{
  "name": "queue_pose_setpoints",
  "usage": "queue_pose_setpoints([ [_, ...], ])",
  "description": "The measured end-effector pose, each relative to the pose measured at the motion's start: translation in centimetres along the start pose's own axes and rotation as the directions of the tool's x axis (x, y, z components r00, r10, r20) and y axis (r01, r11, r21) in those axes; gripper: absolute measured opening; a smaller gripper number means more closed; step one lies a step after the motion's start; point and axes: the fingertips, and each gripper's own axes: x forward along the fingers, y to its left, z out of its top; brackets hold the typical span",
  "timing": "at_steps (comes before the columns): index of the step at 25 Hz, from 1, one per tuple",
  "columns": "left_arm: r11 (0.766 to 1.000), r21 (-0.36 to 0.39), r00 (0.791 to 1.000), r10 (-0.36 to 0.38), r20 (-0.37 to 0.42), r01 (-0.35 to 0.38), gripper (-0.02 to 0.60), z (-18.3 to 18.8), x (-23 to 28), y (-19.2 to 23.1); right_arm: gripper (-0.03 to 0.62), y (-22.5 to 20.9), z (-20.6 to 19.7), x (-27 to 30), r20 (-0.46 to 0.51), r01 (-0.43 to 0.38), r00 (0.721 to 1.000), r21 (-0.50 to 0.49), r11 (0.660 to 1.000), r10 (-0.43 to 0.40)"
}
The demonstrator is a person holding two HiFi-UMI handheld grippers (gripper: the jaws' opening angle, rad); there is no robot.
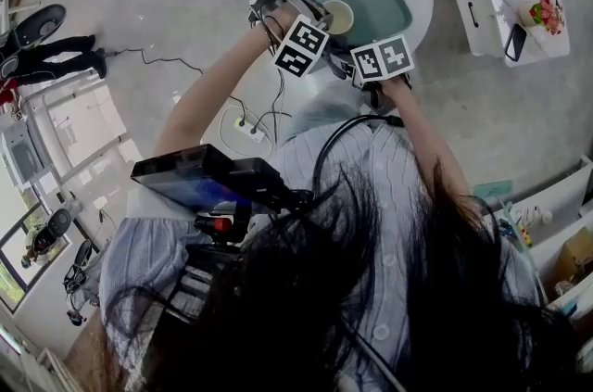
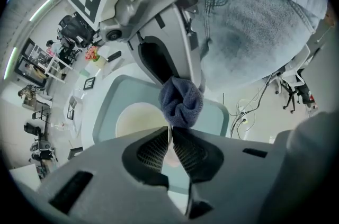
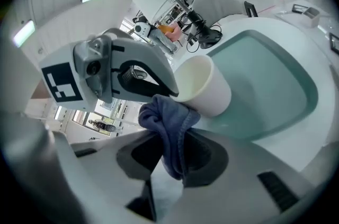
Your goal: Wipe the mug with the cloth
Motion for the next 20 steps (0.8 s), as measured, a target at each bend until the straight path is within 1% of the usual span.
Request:
queue_pose_setpoints([
  [4, 1.0, -0.008, 1.0, 0.007, 0.016, -0.007, 0.04, -0.1, 0.3, 0.1, 0.098, -1.2, 0.2, -0.9, 0.016, 0.013, 1.0, 0.017, 1.0, -0.014],
  [11, 1.0, 0.012, 1.0, 0.008, 0.012, -0.009, 0.04, 0.2, 0.0, -0.1, 0.098, -2.6, 0.0, -2.5, 0.018, 0.076, 0.997, -0.005, 0.997, -0.076],
  [20, 1.0, 0.011, 1.0, 0.003, 0.022, -0.003, 0.04, 0.3, 0.0, -0.2, 0.098, -4.5, 0.5, -3.9, 0.017, 0.139, 0.99, -0.039, 0.99, -0.138],
])
